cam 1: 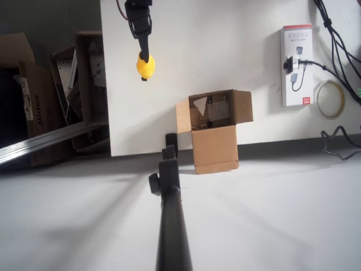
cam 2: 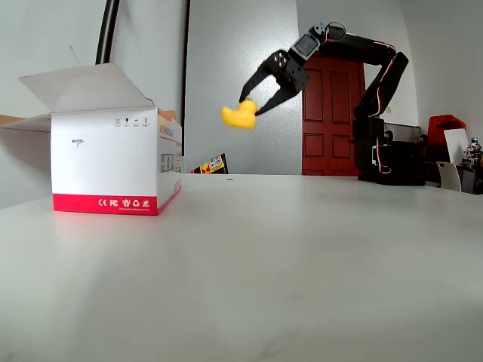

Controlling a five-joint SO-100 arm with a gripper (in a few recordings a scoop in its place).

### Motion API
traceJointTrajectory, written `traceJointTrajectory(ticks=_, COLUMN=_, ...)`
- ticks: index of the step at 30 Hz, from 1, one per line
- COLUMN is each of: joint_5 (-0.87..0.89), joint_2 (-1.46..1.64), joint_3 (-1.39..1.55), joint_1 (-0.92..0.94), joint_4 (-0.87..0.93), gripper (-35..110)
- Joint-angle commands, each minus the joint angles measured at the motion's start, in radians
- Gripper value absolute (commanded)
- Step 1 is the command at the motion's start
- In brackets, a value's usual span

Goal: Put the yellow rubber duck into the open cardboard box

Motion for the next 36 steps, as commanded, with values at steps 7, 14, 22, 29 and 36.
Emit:
traceJointTrajectory(ticks=7, joint_5=0.023, joint_2=-0.055, joint_3=-0.253, joint_1=-0.092, joint_4=0.1, gripper=10)
traceJointTrajectory(ticks=14, joint_5=0.026, joint_2=-0.193, joint_3=-0.37, joint_1=-0.192, joint_4=0.106, gripper=10)
traceJointTrajectory(ticks=22, joint_5=0.037, joint_2=-0.408, joint_3=-0.537, joint_1=-0.27, joint_4=0.098, gripper=10)
traceJointTrajectory(ticks=29, joint_5=0.041, joint_2=-0.566, joint_3=-0.704, joint_1=-0.321, joint_4=0.101, gripper=9)
traceJointTrajectory(ticks=36, joint_5=0.057, joint_2=-0.686, joint_3=-0.851, joint_1=-0.359, joint_4=0.098, gripper=9)
